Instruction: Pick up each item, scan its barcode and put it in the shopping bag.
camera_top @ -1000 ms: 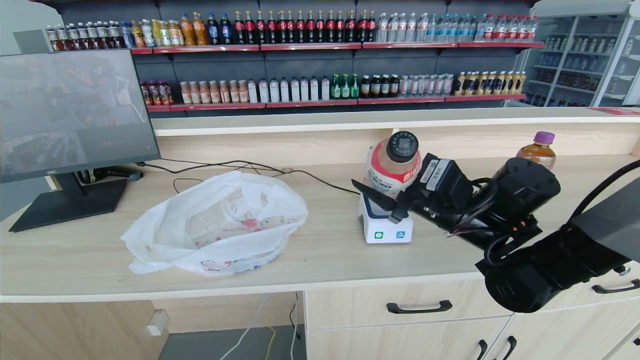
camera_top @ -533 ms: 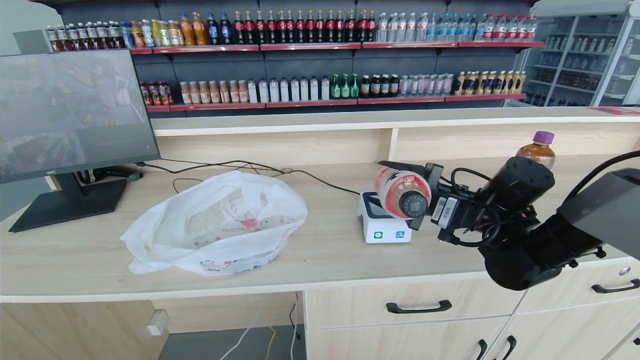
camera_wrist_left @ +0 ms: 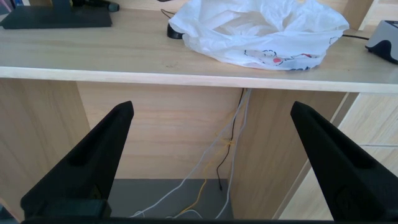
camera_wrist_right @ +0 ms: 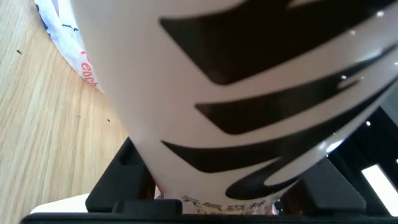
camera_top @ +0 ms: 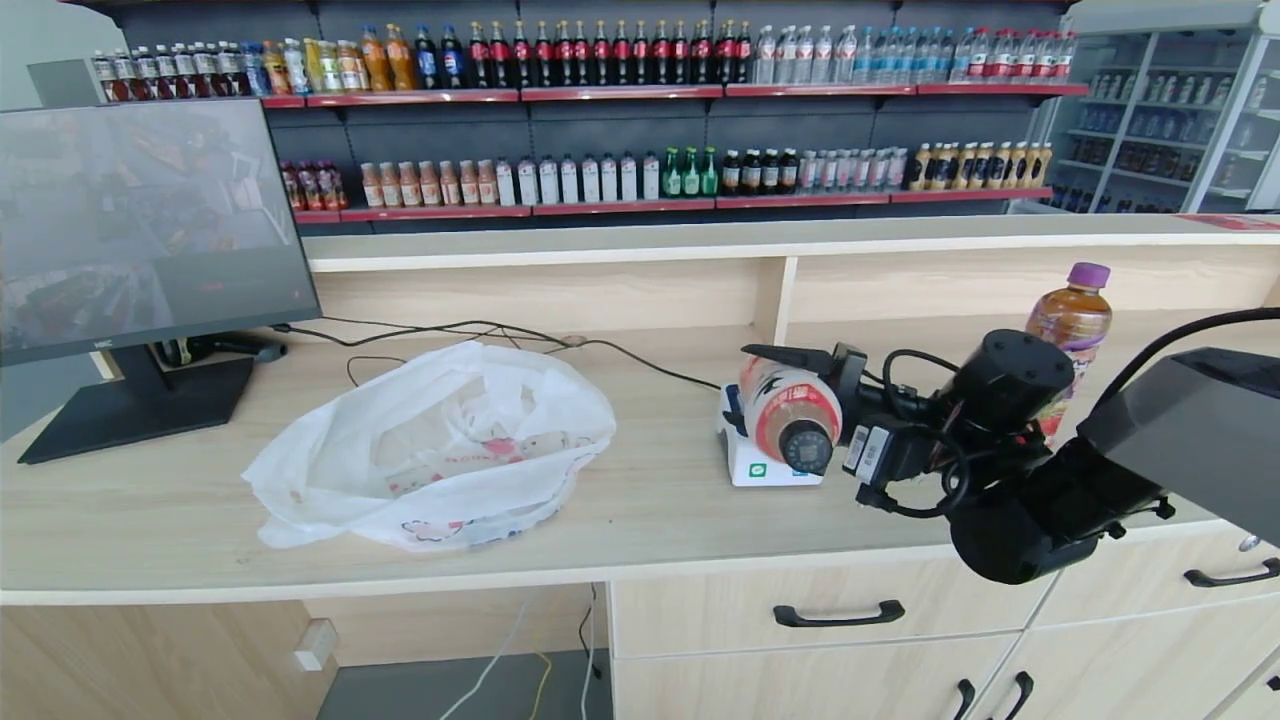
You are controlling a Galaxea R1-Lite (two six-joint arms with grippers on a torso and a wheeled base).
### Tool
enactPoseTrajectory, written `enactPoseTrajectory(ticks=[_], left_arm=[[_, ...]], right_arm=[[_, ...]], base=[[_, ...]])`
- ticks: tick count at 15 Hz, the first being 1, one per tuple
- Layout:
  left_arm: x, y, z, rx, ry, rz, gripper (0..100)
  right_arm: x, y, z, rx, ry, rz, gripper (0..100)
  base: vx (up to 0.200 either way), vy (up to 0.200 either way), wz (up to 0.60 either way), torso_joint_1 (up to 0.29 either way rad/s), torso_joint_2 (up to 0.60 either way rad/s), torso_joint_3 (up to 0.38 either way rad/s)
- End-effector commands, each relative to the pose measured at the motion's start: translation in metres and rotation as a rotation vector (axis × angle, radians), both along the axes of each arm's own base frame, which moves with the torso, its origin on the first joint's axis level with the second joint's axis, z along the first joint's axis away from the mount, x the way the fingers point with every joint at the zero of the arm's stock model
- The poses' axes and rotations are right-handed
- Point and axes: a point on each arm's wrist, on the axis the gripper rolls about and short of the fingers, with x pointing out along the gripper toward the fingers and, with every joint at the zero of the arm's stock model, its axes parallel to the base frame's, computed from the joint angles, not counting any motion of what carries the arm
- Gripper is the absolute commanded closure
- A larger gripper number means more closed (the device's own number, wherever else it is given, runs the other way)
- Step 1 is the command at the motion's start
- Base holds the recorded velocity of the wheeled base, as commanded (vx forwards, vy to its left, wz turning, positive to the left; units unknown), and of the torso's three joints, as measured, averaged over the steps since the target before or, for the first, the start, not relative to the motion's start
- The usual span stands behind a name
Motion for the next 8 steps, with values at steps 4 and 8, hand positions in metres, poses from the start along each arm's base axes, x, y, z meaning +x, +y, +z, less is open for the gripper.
enactPoseTrajectory(ticks=[4, 8], left_arm=[[0.000, 0.000, 0.000, 0.000, 0.000, 0.000, 0], [0.000, 0.000, 0.000, 0.000, 0.000, 0.000, 0]], right_arm=[[0.012, 0.001, -0.025, -0.017, 0.047, -0.005, 100], [0.020, 0.003, -0.033, -0.018, 0.049, -0.002, 100]], base=[[0.000, 0.000, 0.00, 0.000, 0.00, 0.000], [0.000, 0.000, 0.00, 0.000, 0.00, 0.000]])
